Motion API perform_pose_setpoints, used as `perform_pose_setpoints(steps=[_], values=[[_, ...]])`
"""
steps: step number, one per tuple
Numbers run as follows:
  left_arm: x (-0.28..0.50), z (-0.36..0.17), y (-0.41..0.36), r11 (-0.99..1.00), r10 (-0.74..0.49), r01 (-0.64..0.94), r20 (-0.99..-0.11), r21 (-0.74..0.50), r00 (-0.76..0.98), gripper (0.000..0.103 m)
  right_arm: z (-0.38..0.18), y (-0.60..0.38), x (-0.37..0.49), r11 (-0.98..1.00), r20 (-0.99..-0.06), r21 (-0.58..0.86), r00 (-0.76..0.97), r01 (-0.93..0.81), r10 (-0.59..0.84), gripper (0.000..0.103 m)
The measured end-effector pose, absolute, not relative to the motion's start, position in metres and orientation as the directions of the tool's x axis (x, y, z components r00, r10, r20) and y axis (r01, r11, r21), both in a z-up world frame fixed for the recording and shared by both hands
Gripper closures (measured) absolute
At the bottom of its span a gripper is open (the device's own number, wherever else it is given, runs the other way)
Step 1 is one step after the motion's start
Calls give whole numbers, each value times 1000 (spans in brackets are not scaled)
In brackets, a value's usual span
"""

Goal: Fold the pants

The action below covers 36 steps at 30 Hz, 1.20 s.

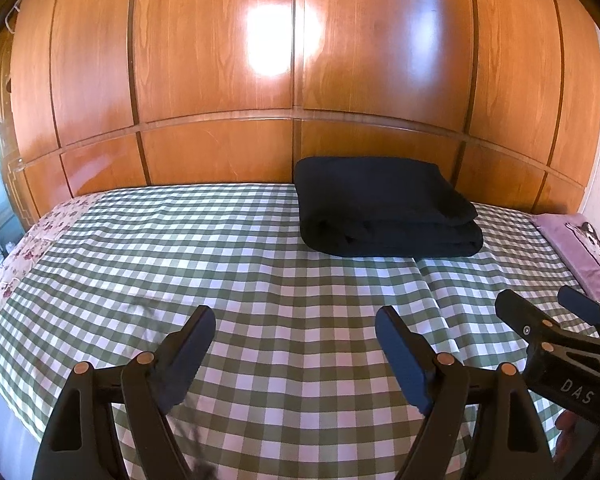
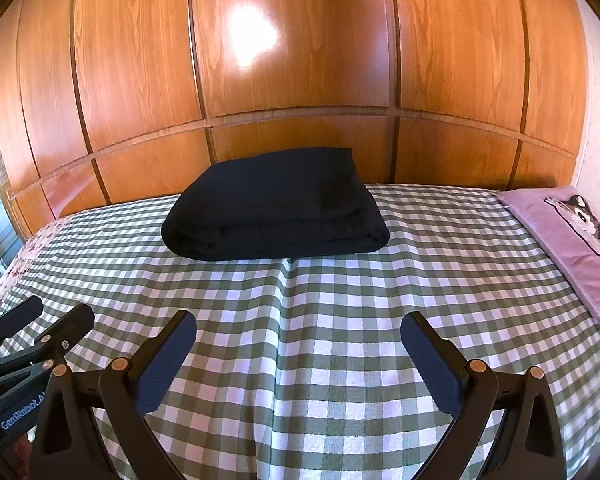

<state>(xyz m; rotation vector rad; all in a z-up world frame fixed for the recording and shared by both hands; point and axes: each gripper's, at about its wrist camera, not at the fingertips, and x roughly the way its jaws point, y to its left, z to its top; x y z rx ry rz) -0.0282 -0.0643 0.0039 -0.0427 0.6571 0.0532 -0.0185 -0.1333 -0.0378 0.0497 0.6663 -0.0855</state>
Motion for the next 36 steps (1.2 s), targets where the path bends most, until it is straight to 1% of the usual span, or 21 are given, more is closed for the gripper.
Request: perform_pose_setpoints(steps=[10,19,36], values=[[-26,0,-62,997,23,-65,-630,-43,777,20,-39,-132,-18,996,-618,18,784,90,-60,1],[-26,-1,-64,997,25,-62,-631,-36,775,22,-38,-130,-20,995,-617,20,785,94,-62,1],[-26,-2,-63,997,28,-67,-639,-36,769,23,-38,-129,-19,996,-624,21,780,82,-51,1]])
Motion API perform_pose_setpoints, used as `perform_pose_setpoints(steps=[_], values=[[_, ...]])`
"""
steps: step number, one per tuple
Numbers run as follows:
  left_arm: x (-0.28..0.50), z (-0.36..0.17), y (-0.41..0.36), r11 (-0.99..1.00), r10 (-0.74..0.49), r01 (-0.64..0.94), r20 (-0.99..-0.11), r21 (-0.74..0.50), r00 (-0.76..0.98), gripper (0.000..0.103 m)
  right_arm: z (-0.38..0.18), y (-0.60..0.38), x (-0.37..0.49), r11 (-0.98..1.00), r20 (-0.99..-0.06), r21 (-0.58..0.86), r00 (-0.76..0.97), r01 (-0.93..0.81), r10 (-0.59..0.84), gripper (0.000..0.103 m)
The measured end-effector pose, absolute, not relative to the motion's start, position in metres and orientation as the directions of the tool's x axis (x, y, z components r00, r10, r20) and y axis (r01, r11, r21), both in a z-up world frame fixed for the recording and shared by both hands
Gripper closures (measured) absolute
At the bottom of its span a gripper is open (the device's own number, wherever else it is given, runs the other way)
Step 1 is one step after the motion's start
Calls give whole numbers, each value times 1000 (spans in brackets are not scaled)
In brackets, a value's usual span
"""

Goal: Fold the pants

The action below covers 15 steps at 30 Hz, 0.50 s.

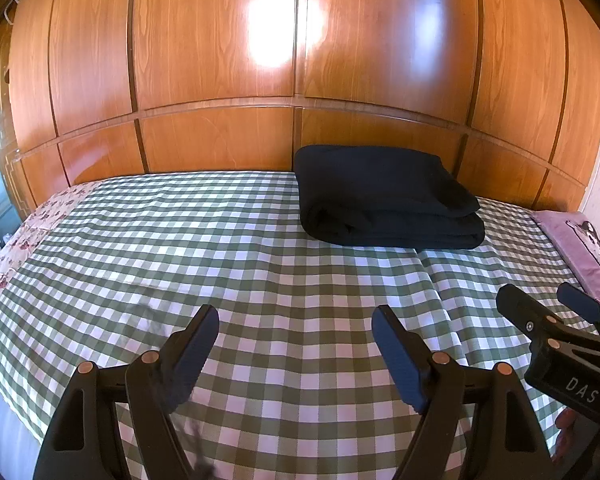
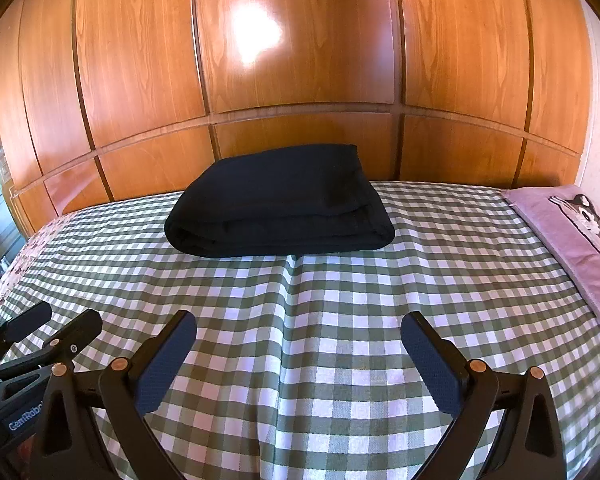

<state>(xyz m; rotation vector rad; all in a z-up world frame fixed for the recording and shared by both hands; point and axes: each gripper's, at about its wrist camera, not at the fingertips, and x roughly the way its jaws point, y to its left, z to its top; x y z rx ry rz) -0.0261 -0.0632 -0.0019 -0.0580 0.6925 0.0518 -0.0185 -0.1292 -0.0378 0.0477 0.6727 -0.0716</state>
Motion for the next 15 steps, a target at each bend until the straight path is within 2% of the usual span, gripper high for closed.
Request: perform_pose_setpoints(steps=[15], values=[[-21,-7,-63,997,30,-73,-659,-38,752,23,-44,-131,-14,997,-640,23,767,76,-44,1]])
